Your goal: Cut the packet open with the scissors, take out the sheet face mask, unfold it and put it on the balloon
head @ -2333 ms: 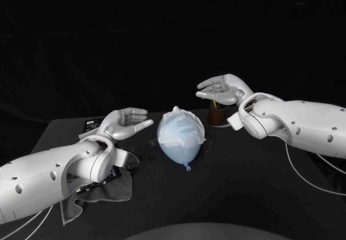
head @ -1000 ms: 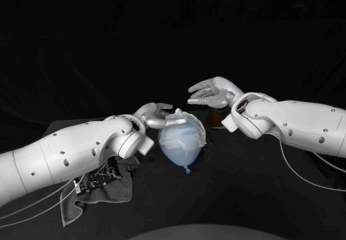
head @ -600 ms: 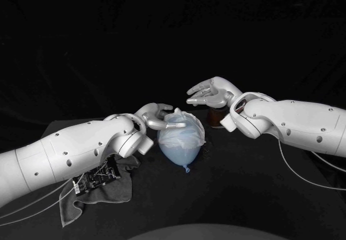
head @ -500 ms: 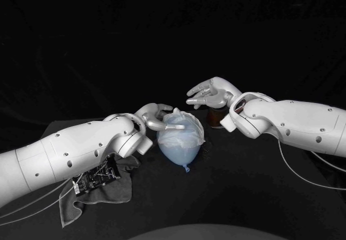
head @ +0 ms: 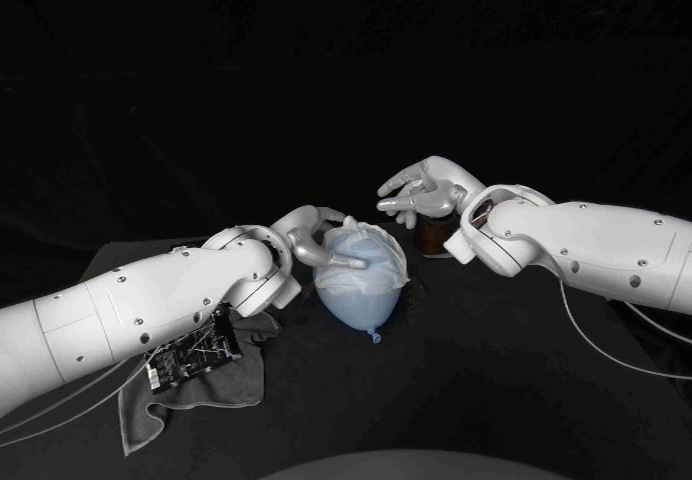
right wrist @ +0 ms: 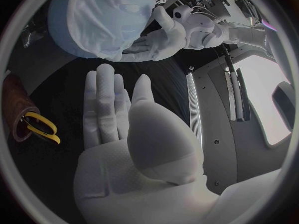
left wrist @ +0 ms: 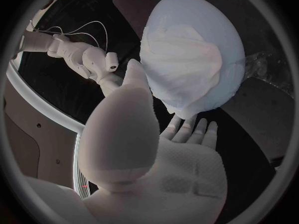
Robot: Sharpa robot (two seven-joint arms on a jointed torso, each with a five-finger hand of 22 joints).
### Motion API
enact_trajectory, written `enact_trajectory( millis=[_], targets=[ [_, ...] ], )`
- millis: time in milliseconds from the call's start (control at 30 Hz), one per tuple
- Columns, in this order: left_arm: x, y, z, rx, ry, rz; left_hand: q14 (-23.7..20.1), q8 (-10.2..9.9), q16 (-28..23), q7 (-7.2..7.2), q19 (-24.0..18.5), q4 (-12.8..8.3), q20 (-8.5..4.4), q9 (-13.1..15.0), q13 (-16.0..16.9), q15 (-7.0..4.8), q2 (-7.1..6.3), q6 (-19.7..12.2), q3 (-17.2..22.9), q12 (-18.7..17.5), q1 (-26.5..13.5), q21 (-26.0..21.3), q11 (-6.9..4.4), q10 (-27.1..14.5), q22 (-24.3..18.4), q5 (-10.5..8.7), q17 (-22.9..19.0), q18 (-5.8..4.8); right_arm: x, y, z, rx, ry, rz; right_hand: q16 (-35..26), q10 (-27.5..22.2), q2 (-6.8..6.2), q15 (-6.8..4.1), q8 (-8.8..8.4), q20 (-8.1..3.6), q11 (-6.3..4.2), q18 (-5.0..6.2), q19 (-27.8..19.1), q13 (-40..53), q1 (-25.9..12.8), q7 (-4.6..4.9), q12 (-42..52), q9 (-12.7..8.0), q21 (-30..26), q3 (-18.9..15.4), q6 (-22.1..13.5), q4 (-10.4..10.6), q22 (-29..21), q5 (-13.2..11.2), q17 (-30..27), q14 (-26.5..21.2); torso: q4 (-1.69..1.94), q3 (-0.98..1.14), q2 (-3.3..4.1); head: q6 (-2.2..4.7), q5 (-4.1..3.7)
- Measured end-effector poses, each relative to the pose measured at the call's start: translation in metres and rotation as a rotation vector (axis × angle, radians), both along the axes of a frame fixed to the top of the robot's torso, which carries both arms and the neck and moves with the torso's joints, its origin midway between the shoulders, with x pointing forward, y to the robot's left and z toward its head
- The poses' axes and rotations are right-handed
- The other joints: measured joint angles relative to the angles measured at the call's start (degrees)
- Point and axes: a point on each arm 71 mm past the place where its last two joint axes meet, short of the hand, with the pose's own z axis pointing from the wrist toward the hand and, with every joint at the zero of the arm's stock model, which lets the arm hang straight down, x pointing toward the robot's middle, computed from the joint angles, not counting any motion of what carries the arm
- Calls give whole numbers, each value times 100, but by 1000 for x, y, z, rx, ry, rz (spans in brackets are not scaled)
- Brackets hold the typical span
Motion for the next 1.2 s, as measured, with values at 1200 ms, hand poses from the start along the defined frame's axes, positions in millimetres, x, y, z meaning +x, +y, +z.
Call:
enact_trajectory(
  millis=[1200],
  targets=[
    [-32,14,6,32,-102,-55,146,204,288,21,-20,-2,-20,87,24,-144,36,327,36,273,308,0,-113,319,1,0,101,0,3,17,-20,-70,320,-23,5518,1105,384,-287,-29,-347,-228,-355,1411,4720,-567,-295,4639,194,4729,-89,480,-158,4598,32,5034,863,-1,1,5,66,-93]
  ],
)
